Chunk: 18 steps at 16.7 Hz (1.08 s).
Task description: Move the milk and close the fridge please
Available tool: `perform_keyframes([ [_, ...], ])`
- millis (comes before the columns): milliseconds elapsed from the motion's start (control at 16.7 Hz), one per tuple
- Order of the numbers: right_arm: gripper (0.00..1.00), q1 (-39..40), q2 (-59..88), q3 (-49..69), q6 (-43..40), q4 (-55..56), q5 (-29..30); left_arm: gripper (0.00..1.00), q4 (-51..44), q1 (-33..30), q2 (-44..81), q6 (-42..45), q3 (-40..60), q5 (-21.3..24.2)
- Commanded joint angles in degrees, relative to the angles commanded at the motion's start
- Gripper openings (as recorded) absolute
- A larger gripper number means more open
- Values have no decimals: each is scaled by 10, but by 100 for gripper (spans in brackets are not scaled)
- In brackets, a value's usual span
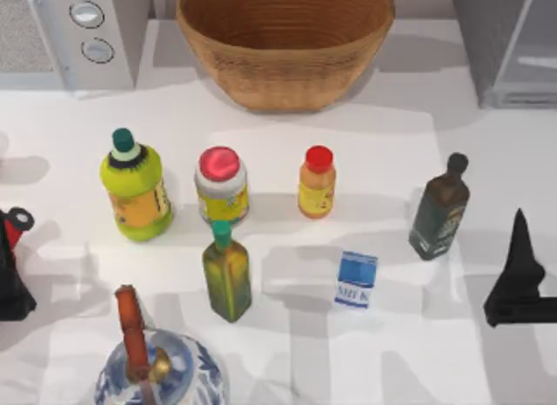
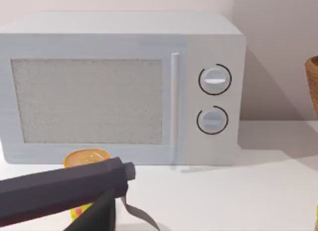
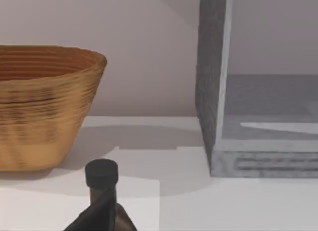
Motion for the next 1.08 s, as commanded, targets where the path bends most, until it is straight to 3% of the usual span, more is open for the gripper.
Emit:
perform_keyframes([
  [600,100,20,42,22,4,33,27,100,0,0,0,0,0,0],
  [840,100,69,176,87,16,111,85,100,0,0,0,0,0,0],
  [1080,100,128,402,170,35,207,163,100,0,0,0,0,0,0],
])
